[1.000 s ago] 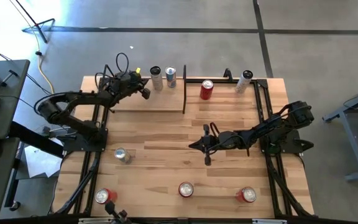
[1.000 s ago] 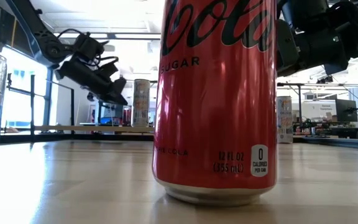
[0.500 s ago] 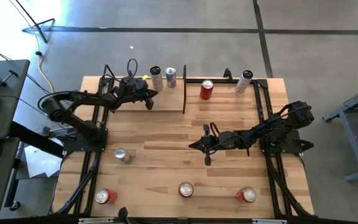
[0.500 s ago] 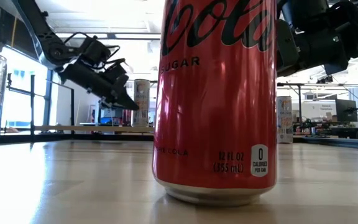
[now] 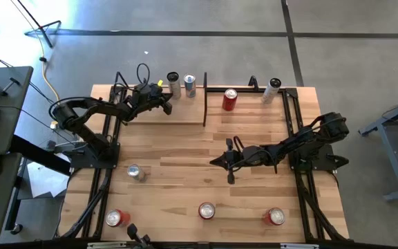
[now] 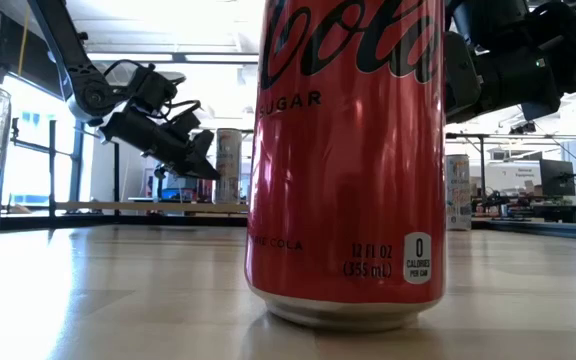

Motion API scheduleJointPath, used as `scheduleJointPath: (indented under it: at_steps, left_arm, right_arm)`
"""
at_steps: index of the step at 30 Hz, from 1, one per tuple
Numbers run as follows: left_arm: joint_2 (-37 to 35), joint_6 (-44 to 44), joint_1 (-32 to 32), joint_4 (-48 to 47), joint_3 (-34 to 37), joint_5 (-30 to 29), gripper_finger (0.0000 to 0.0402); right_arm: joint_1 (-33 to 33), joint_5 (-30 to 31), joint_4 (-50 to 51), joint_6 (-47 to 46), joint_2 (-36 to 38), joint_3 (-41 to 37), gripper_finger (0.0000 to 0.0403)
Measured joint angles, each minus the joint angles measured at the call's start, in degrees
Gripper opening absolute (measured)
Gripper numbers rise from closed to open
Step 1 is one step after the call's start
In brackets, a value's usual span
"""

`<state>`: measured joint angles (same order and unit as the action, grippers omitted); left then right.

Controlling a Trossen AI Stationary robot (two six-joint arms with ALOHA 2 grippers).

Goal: Place canned beverage on shelf
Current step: Put the bottom white-yellow soda can on the shelf, then put the bottom red-black soda can on the shelf

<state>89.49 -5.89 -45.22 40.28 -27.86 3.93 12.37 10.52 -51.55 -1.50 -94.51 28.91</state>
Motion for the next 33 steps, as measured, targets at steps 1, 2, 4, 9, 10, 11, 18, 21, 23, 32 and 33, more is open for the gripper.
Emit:
scheduleJointPath:
  at_steps: [1, 2, 4, 9, 10, 11, 18, 21, 23, 32, 33]
  left_arm:
    - [0.0, 0.0, -0.27, 0.05, 0.0, -0.07, 0.0]
    - [0.0, 0.0, -0.43, 0.03, 0.0, -0.05, 0.0]
    - [0.0, 0.0, -0.91, 0.09, 0.0, -0.05, 0.0]
    - [-0.04, -0.02, -1.32, 0.38, 0.0, 0.85, 0.0]
    - [-0.05, -0.01, -1.32, 0.35, 0.0, 1.45, 0.0]
    - [-0.16, 0.25, -1.28, 0.15, 0.0, 2.18, 0.0]
    - [-4.63, 1.7, -0.02, -4.33, 0.02, 4.28, 0.0]
    - [-7.81, 3.55, 1.8, -7.59, 0.11, 4.17, 0.0]
    - [-10.2, 4.27, 3.42, -7.65, 1.17, 4.21, 0.0]
    - [-22.4, 4.6, 12.48, -3.13, 10.06, 0.11, 0.0]
    - [-23.61, 4.62, 13.54, -2.63, 10.75, 0.08, 0.0]
  right_arm:
    - [-0.01, 0.0, 0.0, 0.0, -0.01, 0.0, 0.0]
    - [-0.01, 0.0, 0.0, 0.0, 0.0, 0.0, 0.0]
    - [-0.01, 0.0, 0.02, 0.0, -0.01, 0.0, 0.0]
    - [-0.01, 0.0, 0.02, 0.0, 0.0, 0.0, 0.0]
    - [-0.01, 0.0, 0.02, 0.0, -0.01, 0.0, 0.0]
    - [0.01, 0.0, 0.0, 0.0, 0.01, 0.0, 0.0]
    - [0.05, 0.0, 2.18, 0.0, 0.07, 0.0, 0.0]
    - [0.06, 0.0, 2.65, 0.0, 0.48, 0.0, 0.0]
    - [0.21, 0.0, 3.29, 0.03, 1.24, 0.0, 0.0]
    - [2.52, 0.52, 8.59, 0.41, 7.16, 0.0, 0.0]
    - [2.81, 1.51, 8.44, 0.42, 7.36, 0.0, 0.0]
